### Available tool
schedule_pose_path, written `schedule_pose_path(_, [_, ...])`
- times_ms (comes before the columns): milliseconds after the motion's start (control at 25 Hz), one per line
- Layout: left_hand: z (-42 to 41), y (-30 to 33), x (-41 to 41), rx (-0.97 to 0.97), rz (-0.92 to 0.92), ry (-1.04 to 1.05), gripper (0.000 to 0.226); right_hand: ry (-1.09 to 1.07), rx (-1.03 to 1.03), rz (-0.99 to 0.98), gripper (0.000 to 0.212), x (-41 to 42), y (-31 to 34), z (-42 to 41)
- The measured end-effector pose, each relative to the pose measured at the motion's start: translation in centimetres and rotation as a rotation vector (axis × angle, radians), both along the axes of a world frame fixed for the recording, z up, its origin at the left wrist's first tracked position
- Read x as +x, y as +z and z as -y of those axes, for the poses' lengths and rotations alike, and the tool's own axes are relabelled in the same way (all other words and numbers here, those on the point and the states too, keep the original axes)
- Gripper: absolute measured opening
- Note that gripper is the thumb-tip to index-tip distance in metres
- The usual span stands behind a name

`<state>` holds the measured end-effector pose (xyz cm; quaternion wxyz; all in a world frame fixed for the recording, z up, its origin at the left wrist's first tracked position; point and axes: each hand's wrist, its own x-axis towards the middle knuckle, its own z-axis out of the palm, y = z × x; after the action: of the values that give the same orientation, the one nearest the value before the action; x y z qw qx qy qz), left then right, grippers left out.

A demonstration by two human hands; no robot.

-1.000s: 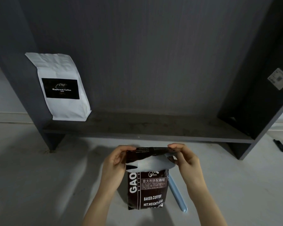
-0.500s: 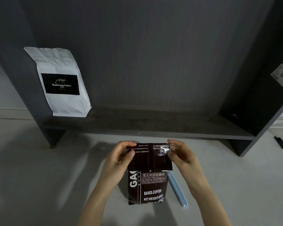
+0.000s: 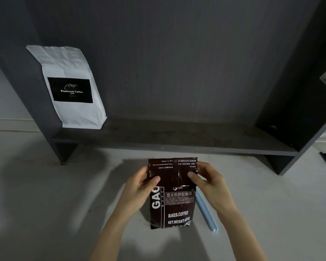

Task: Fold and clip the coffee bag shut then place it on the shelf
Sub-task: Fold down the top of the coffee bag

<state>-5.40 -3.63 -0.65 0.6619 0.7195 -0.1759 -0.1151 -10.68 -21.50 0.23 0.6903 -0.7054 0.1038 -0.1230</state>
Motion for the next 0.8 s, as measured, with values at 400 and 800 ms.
schedule_pose_path(400, [0.4,-1.4,0.0,-0.083,-0.017,0.060,0.022,-0.187,-0.022,0.010,0.008,0.3,-2.5,-0.3])
schedule_pose_path(800, [0.4,-2.1,-0.1,-0.115,-0.030,0.012,0.019,-0.150,0.084,0.057,0.024,-0.2,-3.4,0.0])
